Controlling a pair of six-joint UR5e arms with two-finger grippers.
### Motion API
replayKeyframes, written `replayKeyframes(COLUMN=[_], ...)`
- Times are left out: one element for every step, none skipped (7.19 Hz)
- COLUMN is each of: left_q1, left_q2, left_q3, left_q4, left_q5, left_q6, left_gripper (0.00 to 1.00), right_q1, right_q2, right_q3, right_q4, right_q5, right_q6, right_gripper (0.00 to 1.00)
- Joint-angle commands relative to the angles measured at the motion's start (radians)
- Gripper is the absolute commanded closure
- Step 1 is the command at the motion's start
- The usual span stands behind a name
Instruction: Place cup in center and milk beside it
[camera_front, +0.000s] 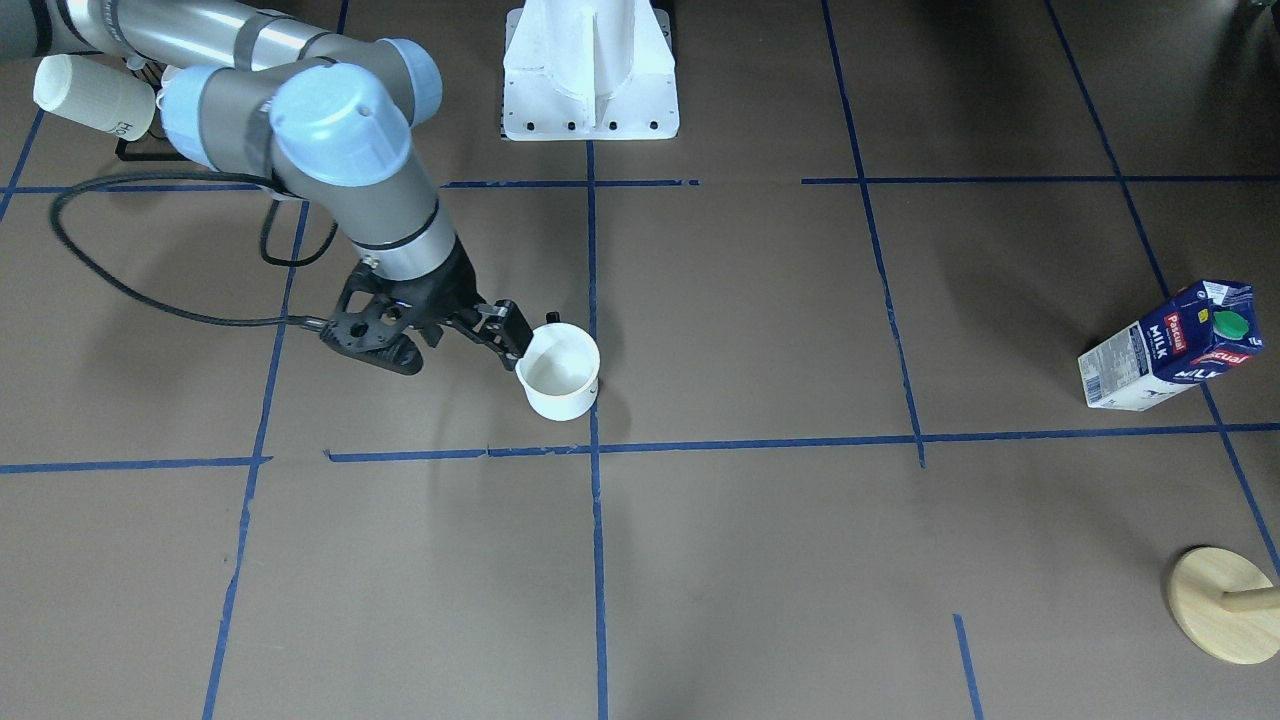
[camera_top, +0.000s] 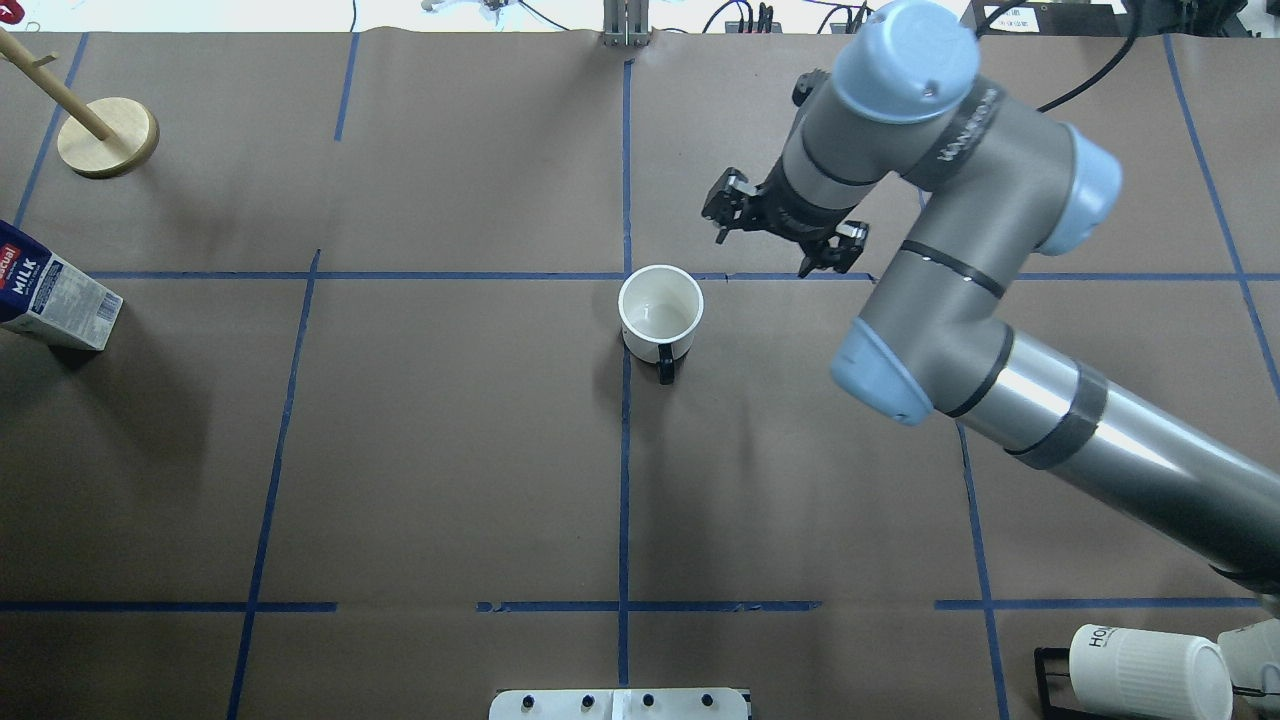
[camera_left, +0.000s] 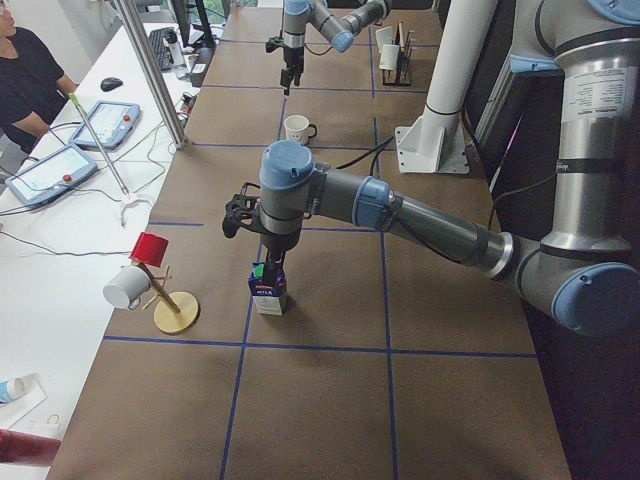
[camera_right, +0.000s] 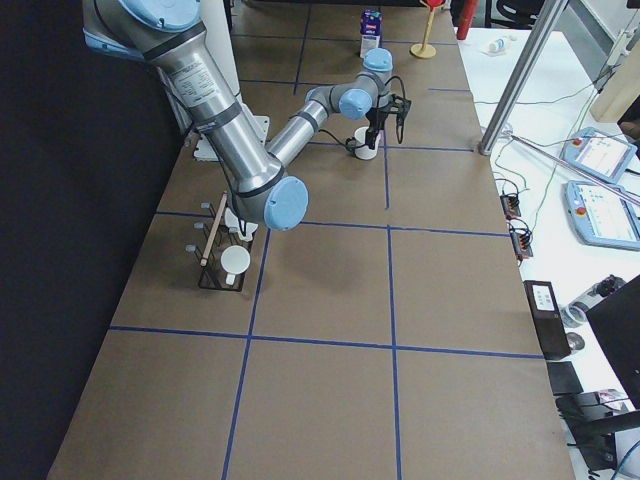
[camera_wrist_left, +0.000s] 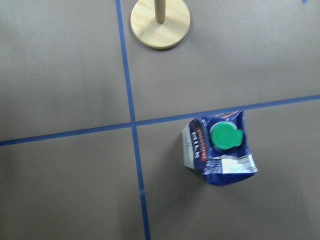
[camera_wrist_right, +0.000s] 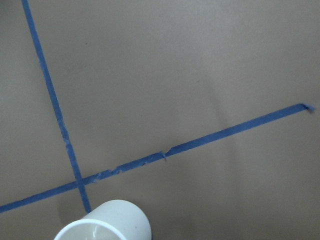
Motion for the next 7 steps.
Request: replayKeyframes(left_q1=[0.088,0.146,0.174,0.174,0.176,0.181,0.188], left_q2=[-0.01,-0.01,-0.019,-0.063,-0.083,-0.103,-0.11], left_q3=[0.055,0.107,0.173,0.221,0.241,0.261,0.276], left_q4=[-0.127,-0.253,-0.348,-0.36,-0.358,-0.357,-0.357], left_q5=[0.001,0.004,0.009,0.009,0.009,0.01,0.01], left_q6=[-0.141,-0.246,-0.278,-0.283,-0.283,-0.283,-0.281], left_gripper=[0.0,0.0,0.0,0.0,0.0,0.0,0.0], right_q1=[0.052,0.083,0.097,0.116,0.121,0.123,0.127], right_q2=[-0.086,-0.091,-0.09,-0.094,-0.117,-0.125,-0.127], right_q3=[0.097,0.121,0.148,0.168,0.188,0.197,0.199], right_q4=[-0.002,-0.049,-0.101,-0.124,-0.128,-0.128,-0.128], right_q5=[0.006,0.041,0.052,0.057,0.063,0.063,0.063], right_q6=[-0.105,-0.137,-0.182,-0.208,-0.232,-0.236,-0.236], right_gripper=[0.0,0.0,0.0,0.0,0.0,0.0,0.0])
